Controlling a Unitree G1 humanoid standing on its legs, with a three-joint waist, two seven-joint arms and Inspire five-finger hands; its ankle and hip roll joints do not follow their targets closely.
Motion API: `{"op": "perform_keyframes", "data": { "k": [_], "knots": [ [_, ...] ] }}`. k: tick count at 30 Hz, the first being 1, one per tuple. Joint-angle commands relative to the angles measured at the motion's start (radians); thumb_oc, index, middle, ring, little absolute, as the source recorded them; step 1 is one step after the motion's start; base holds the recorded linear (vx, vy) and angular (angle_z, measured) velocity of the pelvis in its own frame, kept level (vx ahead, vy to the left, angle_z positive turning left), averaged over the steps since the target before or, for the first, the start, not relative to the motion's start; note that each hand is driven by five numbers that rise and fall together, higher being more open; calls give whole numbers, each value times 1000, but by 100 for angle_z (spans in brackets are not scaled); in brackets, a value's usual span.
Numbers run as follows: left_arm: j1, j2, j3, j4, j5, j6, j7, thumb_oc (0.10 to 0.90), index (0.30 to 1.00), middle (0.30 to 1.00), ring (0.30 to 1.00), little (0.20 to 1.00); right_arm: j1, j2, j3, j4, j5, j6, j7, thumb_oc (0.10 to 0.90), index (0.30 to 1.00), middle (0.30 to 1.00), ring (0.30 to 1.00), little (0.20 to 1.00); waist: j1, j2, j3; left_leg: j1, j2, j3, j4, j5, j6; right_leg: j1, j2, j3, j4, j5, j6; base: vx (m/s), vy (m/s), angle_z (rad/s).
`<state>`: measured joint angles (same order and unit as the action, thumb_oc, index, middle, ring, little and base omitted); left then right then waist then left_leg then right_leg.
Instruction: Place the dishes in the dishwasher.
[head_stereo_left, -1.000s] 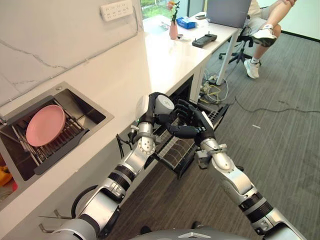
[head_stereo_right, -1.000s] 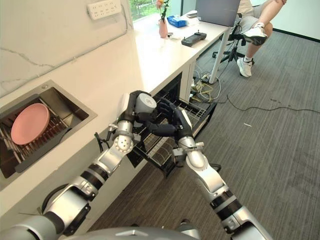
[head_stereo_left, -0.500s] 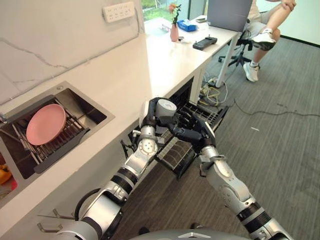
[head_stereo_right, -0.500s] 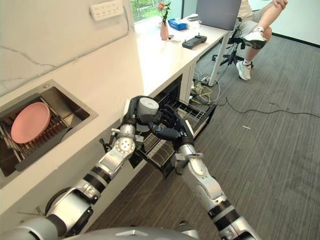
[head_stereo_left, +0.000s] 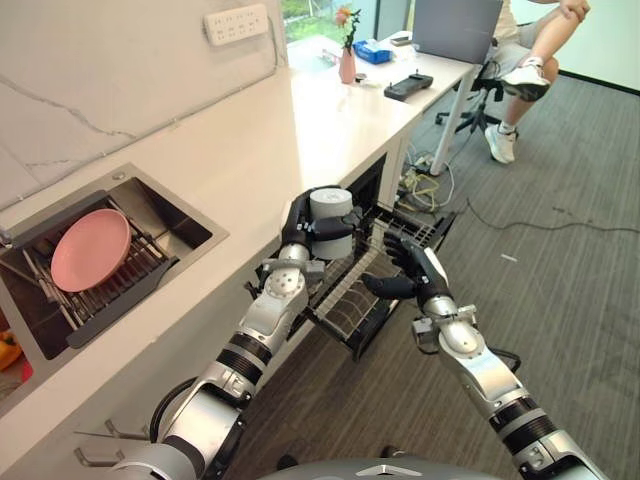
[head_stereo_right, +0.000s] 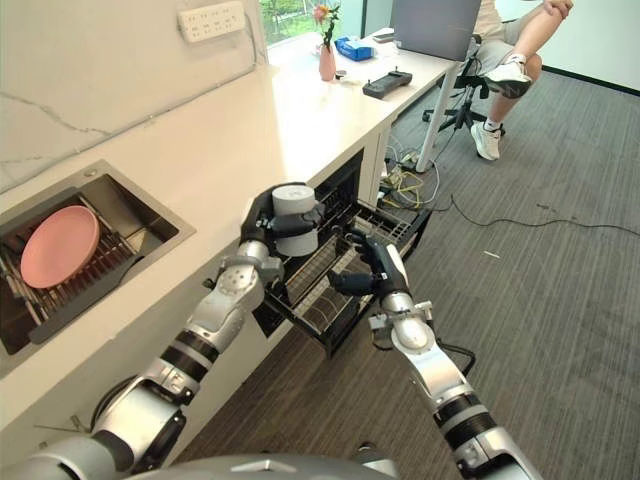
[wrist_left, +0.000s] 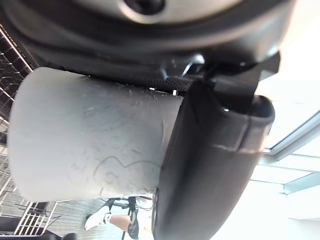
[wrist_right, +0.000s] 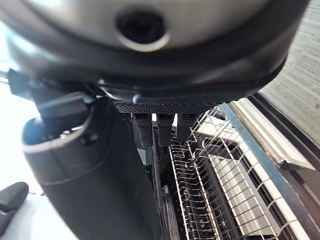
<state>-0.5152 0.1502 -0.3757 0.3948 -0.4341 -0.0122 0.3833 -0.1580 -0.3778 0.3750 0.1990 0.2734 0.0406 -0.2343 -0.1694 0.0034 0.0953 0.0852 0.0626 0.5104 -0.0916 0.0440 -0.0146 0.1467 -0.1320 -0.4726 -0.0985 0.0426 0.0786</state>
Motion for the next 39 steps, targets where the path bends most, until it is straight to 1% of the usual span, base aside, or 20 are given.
{"op": "perform_keyframes", "data": {
  "k": [1,5,9,13,18,19,20,26,27,28,34,36,37,39],
  "knots": [
    [-237,-40,-1,-39,-40,-129,-28,400,300,300,300,300,-168,53,-22,-24,-58,-78,11,800,900,900,900,900,23,16,-47,135,42,54,10,-43,-70,-6,-23,-33,11,-61,49,0,0,0],
    [-242,-54,-20,-45,-58,-128,-37,400,300,300,300,300,-197,78,8,8,-69,-80,5,800,900,900,900,900,31,18,-45,131,44,46,10,-39,-71,-5,-24,-40,11,-62,48,-11,-1,4],
    [-242,-54,-24,-47,-56,-127,-35,400,300,300,300,300,-203,82,11,8,-78,-83,-2,800,900,900,900,900,32,19,-45,130,45,45,10,-38,-71,-4,-25,-41,11,-62,48,-6,0,5],
    [-237,-61,-30,-42,-60,-134,-20,400,300,300,300,300,-216,93,16,-12,-90,-107,-28,800,900,900,900,900,34,21,-42,128,43,42,10,-37,-70,-2,-26,-45,11,-59,48,0,0,0],
    [-228,-67,-44,-30,-73,-136,-16,400,300,300,300,300,-206,114,24,-37,11,-157,-17,800,900,900,900,900,34,22,-42,130,42,43,10,-35,-71,-2,-29,-47,11,-56,50,-2,2,1],
    [-228,-68,-43,-23,-78,-138,-16,400,300,300,300,300,-201,118,20,-45,57,-173,3,800,900,900,900,900,34,22,-43,130,42,42,10,-35,-71,-3,-30,-48,11,-54,51,0,0,0],
    [-228,-68,-44,-23,-78,-138,-16,400,300,300,300,300,-201,117,20,-45,59,-173,4,800,900,900,900,900,34,22,-43,129,42,42,10,-35,-71,-3,-30,-48,11,-54,51,0,0,0],
    [-234,-67,-28,1,-102,-142,-47,400,300,300,300,300,-170,114,-7,-65,281,-218,124,800,900,900,900,900,34,21,-45,125,42,42,9,-33,-73,-4,-31,-53,11,-50,51,0,0,0],
    [-234,-66,-22,5,-113,-139,-56,400,300,300,300,300,-158,120,-27,-75,360,-231,145,800,900,900,900,900,32,20,-45,125,42,44,9,-33,-74,-5,-32,-53,11,-49,52,0,0,0],
    [-234,-66,-23,5,-113,-139,-56,400,300,300,300,300,-158,119,-27,-75,362,-231,147,800,900,900,900,900,32,20,-45,125,42,44,9,-33,-74,-5,-32,-53,11,-49,52,0,0,0],
    [-212,-63,-24,-8,-163,-135,-95,400,300,300,300,300,-142,149,-96,-73,576,-265,199,800,900,900,900,900,31,19,-47,126,43,48,9,-35,-77,-8,-29,-54,11,-47,54,0,0,0],
    [-211,-63,-24,-9,-164,-134,-95,400,300,300,300,300,-142,149,-96,-72,578,-266,200,800,900,900,900,900,31,18,-48,126,43,48,9,-35,-77,-8,-29,-54,11,-47,54,0,0,0],
    [-205,-64,-27,-15,-172,-130,-108,400,300,300,300,300,-148,161,-110,-69,629,-268,214,800,900,900,900,900,33,18,-48,126,44,47,9,-35,-77,-8,-29,-52,11,-47,54,0,0,0],
    [-201,-67,-32,-16,-179,-127,-123,400,300,300,300,300,-157,170,-115,-67,678,-267,239,800,900,900,900,900,35,17,-48,127,44,47,9,-36,-78,-8,-29,-52,11,-47,54,0,0,0]
  ]
}}
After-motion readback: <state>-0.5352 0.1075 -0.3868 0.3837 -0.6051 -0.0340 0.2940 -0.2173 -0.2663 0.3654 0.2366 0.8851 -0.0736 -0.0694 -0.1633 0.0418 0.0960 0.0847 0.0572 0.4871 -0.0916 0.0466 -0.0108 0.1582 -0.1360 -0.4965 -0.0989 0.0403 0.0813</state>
